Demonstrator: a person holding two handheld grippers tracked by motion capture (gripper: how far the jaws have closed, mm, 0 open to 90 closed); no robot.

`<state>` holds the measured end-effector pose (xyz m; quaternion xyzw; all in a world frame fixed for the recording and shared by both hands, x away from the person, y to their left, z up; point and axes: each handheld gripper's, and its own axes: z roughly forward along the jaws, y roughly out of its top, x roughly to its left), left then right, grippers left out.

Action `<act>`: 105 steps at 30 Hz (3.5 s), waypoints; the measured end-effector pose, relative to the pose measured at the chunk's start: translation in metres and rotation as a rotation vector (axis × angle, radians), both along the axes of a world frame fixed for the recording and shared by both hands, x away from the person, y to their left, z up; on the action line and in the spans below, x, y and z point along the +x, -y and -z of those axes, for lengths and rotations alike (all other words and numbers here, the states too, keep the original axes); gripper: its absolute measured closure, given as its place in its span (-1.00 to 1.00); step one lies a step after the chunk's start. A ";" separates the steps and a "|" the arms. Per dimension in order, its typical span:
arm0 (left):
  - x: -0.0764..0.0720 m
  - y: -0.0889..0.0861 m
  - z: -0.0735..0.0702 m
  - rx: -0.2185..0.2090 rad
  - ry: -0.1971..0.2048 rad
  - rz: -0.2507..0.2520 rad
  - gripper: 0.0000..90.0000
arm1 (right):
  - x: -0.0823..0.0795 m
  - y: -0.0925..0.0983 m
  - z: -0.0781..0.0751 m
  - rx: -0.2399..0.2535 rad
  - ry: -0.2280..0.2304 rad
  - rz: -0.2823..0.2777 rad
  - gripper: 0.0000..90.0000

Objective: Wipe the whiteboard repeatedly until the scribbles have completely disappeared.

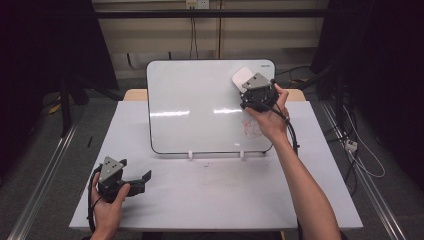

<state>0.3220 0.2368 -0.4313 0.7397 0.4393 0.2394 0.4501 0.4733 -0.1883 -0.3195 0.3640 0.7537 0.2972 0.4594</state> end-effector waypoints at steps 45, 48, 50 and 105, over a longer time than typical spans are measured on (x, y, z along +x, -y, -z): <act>0.000 0.002 0.000 0.007 -0.002 -0.005 -0.89 | -0.029 0.013 0.031 -0.002 -0.004 0.013 -0.30; 0.000 0.002 0.000 0.006 0.000 -0.005 -0.89 | -0.031 0.008 0.034 -0.006 -0.004 0.002 -0.30; 0.000 0.003 0.000 0.002 0.002 -0.004 -0.89 | -0.034 0.003 0.038 -0.014 -0.007 -0.016 -0.30; 0.000 0.005 0.002 0.012 -0.006 0.008 -0.89 | -0.052 0.003 0.056 -0.067 -0.054 -0.068 -0.30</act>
